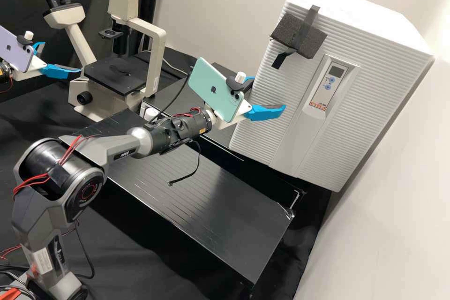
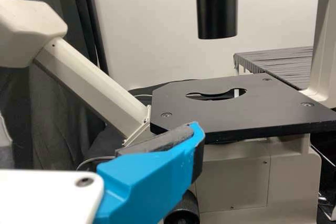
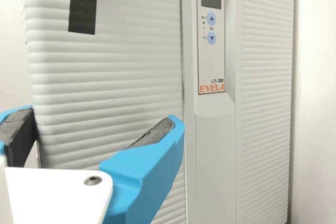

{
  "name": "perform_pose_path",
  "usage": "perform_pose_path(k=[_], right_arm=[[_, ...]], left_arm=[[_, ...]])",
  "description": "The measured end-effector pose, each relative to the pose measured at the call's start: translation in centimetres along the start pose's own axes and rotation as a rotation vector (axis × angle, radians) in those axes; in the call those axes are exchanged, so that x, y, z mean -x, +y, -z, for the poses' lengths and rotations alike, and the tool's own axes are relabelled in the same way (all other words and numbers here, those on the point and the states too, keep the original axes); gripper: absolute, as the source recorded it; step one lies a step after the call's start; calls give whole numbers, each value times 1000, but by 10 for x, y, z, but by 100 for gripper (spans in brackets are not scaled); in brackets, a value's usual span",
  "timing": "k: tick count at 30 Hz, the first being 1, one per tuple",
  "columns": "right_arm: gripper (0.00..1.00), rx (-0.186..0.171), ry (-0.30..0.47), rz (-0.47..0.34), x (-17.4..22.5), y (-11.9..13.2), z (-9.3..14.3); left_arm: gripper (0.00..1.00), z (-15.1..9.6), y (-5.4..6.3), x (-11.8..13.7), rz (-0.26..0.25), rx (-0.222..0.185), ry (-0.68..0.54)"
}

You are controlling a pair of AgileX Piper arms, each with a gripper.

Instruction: Open the incubator door.

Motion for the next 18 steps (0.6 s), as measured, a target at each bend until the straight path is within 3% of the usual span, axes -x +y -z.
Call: perform_pose_path(k=[18], right_arm=[[0, 15, -1, 18, 0, -2, 1]], left_arm=[[100, 0, 0, 0, 0, 0, 0]])
